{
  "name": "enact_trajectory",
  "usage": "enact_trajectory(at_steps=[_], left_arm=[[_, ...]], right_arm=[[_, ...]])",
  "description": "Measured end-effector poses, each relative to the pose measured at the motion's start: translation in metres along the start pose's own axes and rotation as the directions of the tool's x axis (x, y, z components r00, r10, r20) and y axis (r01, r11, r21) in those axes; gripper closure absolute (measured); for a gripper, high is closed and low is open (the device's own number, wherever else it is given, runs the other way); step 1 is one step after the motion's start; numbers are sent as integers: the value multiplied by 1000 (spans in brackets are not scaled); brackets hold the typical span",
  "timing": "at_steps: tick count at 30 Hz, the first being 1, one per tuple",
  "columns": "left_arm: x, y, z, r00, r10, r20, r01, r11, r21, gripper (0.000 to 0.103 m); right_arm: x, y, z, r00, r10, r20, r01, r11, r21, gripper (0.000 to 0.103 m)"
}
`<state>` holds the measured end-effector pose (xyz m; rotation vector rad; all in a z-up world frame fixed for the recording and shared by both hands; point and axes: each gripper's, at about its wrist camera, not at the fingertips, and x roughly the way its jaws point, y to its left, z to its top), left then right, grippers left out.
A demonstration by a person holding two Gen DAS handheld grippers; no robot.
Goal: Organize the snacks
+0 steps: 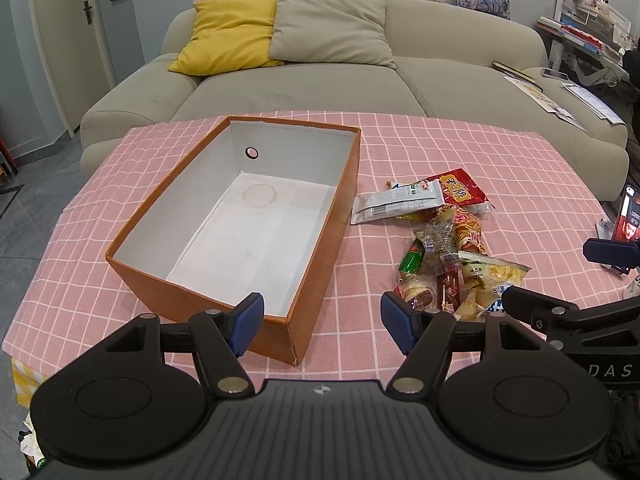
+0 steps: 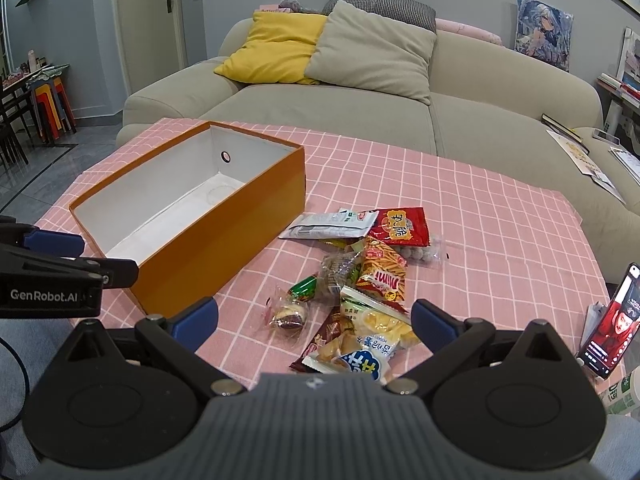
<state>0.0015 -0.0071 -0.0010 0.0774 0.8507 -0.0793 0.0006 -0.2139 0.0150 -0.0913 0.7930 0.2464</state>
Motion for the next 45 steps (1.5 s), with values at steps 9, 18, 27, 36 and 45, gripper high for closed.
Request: enact_trajectory(at_steps=[9, 18, 27, 36, 45], left_arm=[[0, -1, -1, 1000, -1, -1, 1, 1000, -1, 24], [0, -2, -2, 1000, -7, -2, 7, 1000, -7, 24], [-1, -3, -2, 996, -84, -10, 84, 996, -26, 35], [8, -5, 3, 985, -170, -42, 168, 984, -59, 53], [35, -33, 3, 956, -276, -104, 277, 961, -2, 53]], right_arm=[[0, 0, 0, 1000, 1, -2, -1, 1000, 2, 4], [0, -2, 0, 1000, 2, -6, -2, 1000, 6, 4], [3, -3, -2, 1000, 22, -1, -22, 1000, 12, 4], [12, -13, -11, 999, 50, -1, -50, 998, 27, 21], [45, -42, -33, 994, 12, -111, -2, 996, 88, 43]])
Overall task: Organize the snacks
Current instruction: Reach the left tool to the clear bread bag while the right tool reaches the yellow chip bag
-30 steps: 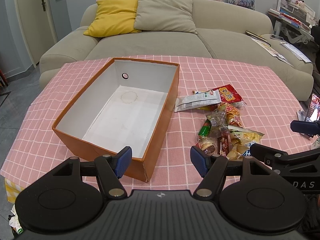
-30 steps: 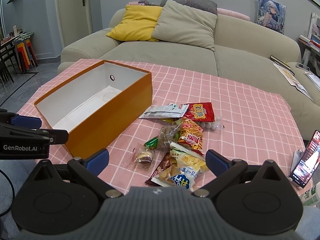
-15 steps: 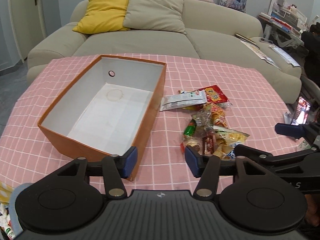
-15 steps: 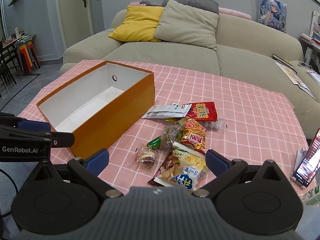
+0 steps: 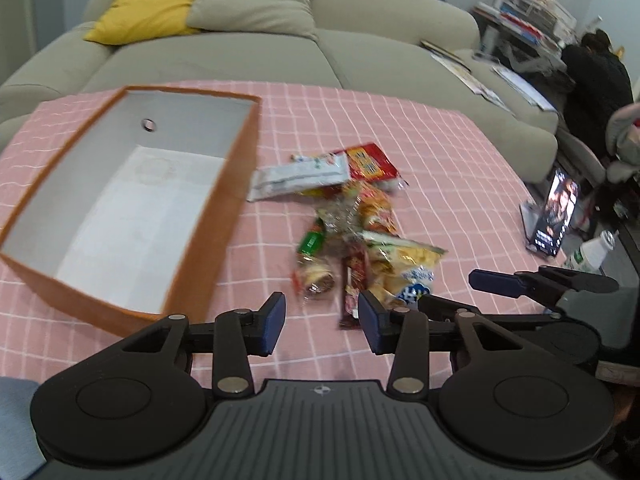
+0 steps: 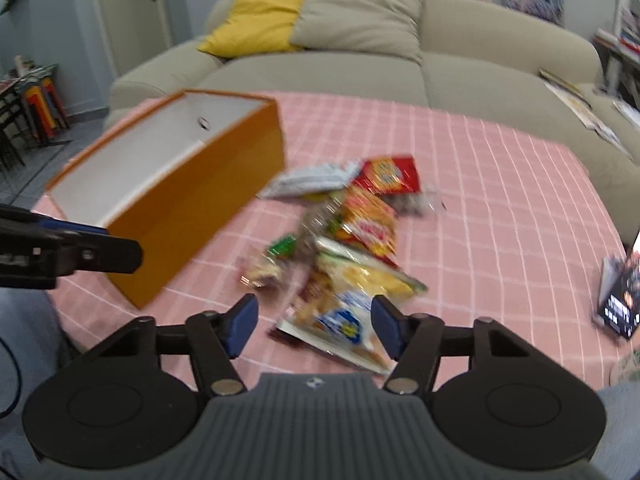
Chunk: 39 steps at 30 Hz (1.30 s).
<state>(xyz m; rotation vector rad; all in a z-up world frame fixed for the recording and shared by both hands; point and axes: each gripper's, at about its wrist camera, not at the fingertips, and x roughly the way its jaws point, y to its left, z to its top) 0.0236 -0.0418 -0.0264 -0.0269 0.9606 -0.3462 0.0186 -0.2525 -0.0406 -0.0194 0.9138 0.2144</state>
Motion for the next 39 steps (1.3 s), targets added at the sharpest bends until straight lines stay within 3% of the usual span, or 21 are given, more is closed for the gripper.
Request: enact_trajectory(at_steps=[4, 12, 16, 27, 36, 39], left_arm=[[22, -7, -2, 999, -17, -43, 19, 999, 26, 41], [54, -14, -1, 993, -48, -111, 53, 998, 46, 39], [67, -12, 4, 992, -23, -120, 27, 999, 36, 39], [114, 10, 23, 987, 5, -160, -19, 996, -89, 39], [138, 16, 26, 976, 19, -216, -46, 991, -122, 39], [143, 19, 26, 973, -5, -231, -32, 987, -158, 44]], right_arm=[[14, -16, -6, 999, 7, -51, -5, 999, 37, 43], [35, -33, -7, 995, 3, -95, 6, 996, 93, 33], [41, -33, -2, 996, 19, -92, -11, 996, 90, 28], [73, -27, 9, 992, 20, -122, -11, 997, 73, 28], [89, -29, 14, 987, 54, -153, -40, 995, 95, 51], [90, -25, 14, 987, 44, -156, -33, 997, 72, 53]])
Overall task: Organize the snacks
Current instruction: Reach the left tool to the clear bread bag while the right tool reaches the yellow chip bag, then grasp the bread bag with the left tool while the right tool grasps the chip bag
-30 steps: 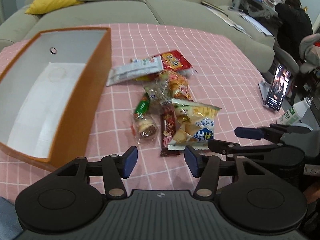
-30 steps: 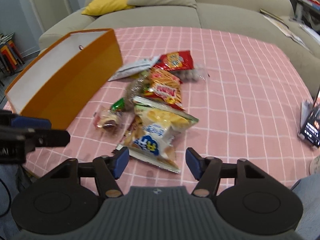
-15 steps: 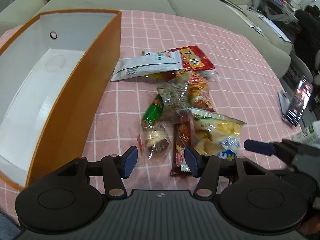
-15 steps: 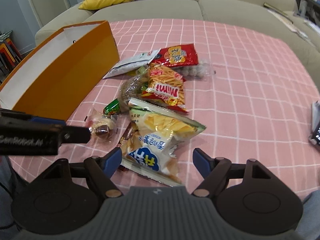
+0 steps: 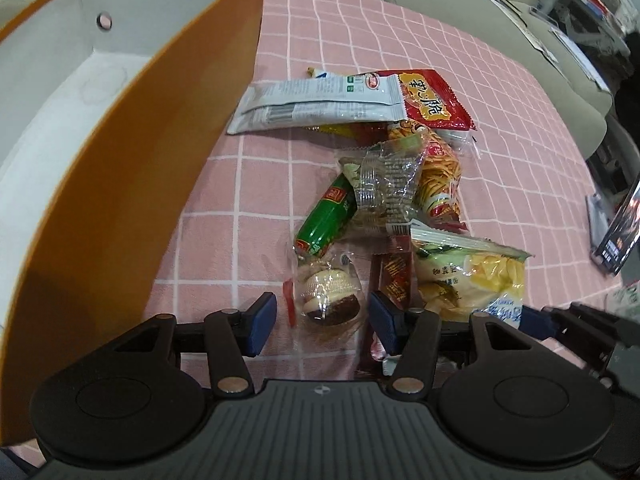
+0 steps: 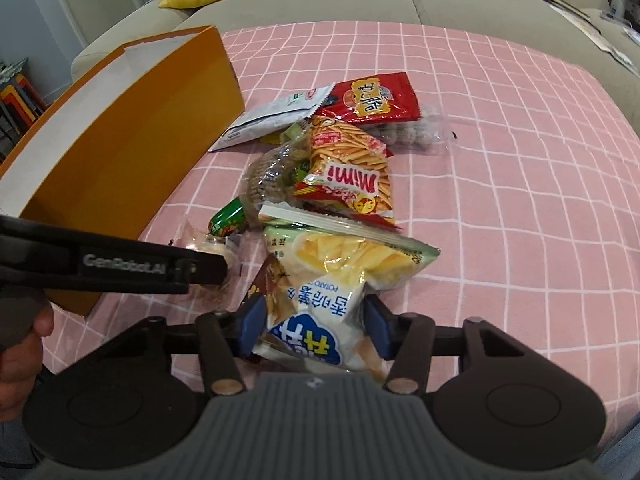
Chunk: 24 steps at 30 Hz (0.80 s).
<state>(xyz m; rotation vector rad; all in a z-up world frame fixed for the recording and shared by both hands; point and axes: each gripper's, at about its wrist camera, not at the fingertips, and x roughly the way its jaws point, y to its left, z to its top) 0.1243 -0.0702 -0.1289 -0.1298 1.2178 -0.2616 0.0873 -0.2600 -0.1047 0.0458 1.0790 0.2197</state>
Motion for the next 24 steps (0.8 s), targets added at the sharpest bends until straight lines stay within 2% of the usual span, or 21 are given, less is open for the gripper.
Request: enact_trajectory(at_steps=[4, 7, 10, 12, 18, 24], left_arm=[[7, 1, 1, 1000, 7, -22, -7, 1000, -22, 52], [7, 0, -2, 1000, 9, -24, -10, 1000, -21, 54], [6, -2, -2, 1000, 18, -21, -19, 1000, -17, 57], [3, -4, -2, 999, 32, -17, -32, 999, -9, 63], [-13, -7, -3, 998, 50, 31, -50, 999, 9, 65], [-38, -10, -11, 996, 34, 86, -37, 999, 27, 65]], right_arm=[[1, 0, 0, 1000, -2, -7, 2, 1000, -2, 57], [0, -1, 0, 1000, -1, -6, 1, 1000, 0, 59], [-1, -1, 1, 1000, 0, -6, 0, 1000, 2, 64], [-2, -1, 2, 1000, 3, -9, -3, 1000, 3, 67], [-12, 2, 1, 1000, 5, 15, -5, 1000, -13, 70], [-30, 4, -1, 998, 14, 53, -13, 1000, -9, 71]])
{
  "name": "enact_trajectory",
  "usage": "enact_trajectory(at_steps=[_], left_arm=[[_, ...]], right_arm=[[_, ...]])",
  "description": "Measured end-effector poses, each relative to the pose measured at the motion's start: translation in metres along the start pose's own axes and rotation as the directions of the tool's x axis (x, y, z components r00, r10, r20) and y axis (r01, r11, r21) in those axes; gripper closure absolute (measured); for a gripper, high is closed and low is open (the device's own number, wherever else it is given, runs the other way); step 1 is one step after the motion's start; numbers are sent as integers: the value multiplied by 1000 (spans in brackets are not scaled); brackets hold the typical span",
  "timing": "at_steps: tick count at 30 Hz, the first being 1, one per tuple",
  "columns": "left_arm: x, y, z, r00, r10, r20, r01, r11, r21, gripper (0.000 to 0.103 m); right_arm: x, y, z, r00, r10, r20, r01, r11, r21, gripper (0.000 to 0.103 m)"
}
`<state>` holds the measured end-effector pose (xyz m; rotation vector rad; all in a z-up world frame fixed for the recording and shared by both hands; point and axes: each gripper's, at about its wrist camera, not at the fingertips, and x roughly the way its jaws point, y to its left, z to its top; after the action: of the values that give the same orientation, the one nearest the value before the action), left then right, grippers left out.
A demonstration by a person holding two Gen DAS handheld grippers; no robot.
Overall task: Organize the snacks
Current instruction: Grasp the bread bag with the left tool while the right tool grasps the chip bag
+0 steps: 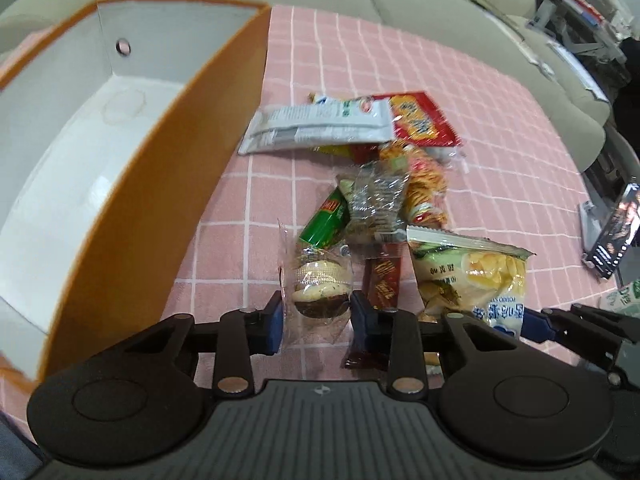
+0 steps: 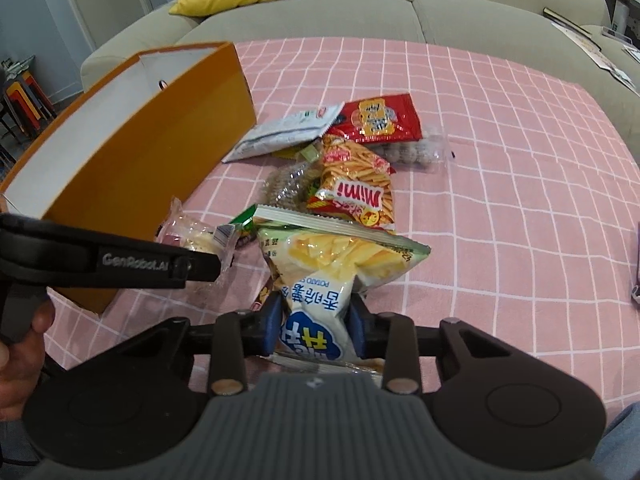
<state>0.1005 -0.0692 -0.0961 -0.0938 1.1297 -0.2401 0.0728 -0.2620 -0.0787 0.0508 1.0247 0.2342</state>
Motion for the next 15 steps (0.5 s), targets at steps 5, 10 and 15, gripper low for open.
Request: enact_trajectory(at_steps=[5, 10, 15], left_arm=[[-28, 1, -5, 998, 0, 66, -1, 1000, 15, 65], [-62, 5, -6, 990, -13, 142, 11, 1000, 21, 65], [-98, 19, -2, 977, -9, 212, 7, 1000, 11, 65]], right_arm=[[-20, 1, 0, 999, 23, 37, -23, 1000, 9, 72], [-45, 12, 8, 993, 74, 94, -74, 997, -5, 73], [-67, 37, 28, 978, 143, 149, -132, 988, -84, 74]])
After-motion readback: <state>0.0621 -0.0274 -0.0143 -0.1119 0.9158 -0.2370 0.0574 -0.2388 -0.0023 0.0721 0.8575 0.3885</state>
